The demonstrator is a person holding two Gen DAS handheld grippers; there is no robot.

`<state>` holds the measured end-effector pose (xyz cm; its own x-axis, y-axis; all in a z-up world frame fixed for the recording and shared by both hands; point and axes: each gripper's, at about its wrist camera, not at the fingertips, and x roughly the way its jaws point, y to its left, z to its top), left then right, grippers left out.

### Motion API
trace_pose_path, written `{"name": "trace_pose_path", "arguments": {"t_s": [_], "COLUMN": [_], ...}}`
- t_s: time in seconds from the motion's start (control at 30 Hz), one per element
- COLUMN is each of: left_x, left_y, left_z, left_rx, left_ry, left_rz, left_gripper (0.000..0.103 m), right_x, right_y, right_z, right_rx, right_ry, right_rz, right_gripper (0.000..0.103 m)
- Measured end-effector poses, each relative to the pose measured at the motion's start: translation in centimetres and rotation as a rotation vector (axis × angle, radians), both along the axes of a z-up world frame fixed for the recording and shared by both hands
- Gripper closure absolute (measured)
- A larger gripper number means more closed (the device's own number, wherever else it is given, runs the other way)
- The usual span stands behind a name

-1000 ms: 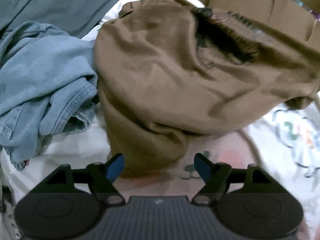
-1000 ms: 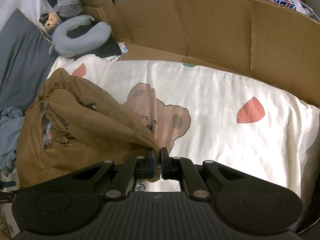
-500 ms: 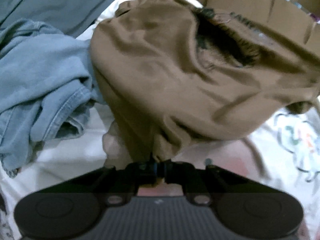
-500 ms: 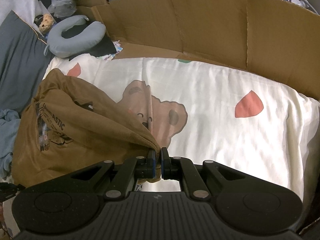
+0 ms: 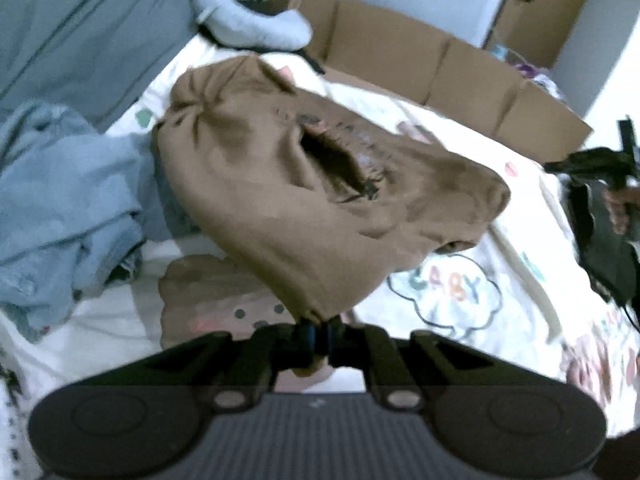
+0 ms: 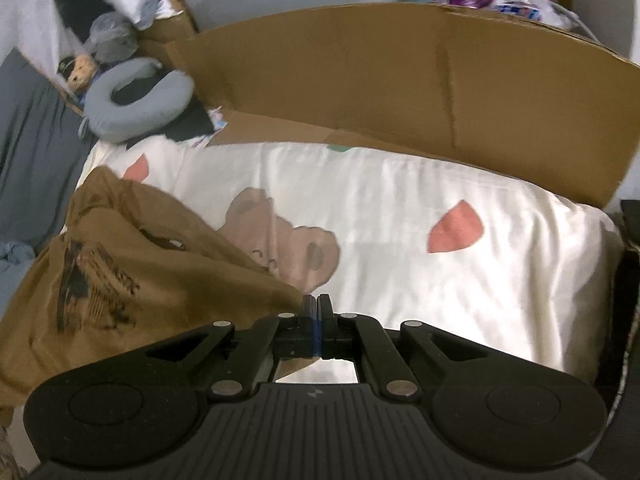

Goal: Fold clothes

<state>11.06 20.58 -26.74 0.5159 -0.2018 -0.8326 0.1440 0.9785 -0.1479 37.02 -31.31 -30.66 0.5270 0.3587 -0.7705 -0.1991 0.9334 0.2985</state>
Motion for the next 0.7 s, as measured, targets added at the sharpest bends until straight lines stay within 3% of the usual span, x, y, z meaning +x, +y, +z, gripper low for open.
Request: {"name": "trace_pose_path", "arguments": {"t_s": [0.17, 0.27, 0.4, 0.43, 0.5, 0.53, 0.57, 0.7], "left_x": [-1.1, -1.4, -2.0, -2.1, -2.3, -2.3, -2.4, -2.6], "left_y": [0.6, 1.7, 2.3, 2.3, 2.4, 2.4, 2.4, 2.6], "left_z": [2.0, 2.5, 3.0, 3.0, 2.8, 2.7, 2.5, 1.8], "left_rx": [0.028, 0.043, 0.061, 0.064, 0.066, 0.067, 0.067, 0.071], "left_ry": [0.000, 0.008, 0.028, 0.031, 0.038, 0.041, 0.045, 0.061], "left_rz": [0.012, 0.040, 0.049, 0.051, 0.054, 0.054, 0.054, 0.053], "left_gripper": [0.098, 0.098, 0.098, 0.098, 0.098, 0.098, 0.098, 0.098], "right_x": [0.0, 0.1, 0.5, 0.5, 0.2, 0.1, -0.1, -0.7], "right_y": [-0.8, -0.4, 1.7, 2.3, 2.7, 2.9, 3.2, 3.8], "right_z": [-2.6, -4.4, -6.2, -6.5, -7.0, -7.2, -7.4, -8.3], "right_rx": [0.052, 0.138, 0.106, 0.102, 0.082, 0.071, 0.061, 0.027], "right_ry": [0.040, 0.040, 0.044, 0.049, 0.041, 0.036, 0.031, 0.018], "right_rz": [-0.015, 0.001, 0.082, 0.109, 0.142, 0.159, 0.175, 0.233], "right_gripper": [0.103, 0.100, 0.100, 0.096, 0.078, 0.061, 0.057, 0.057]}}
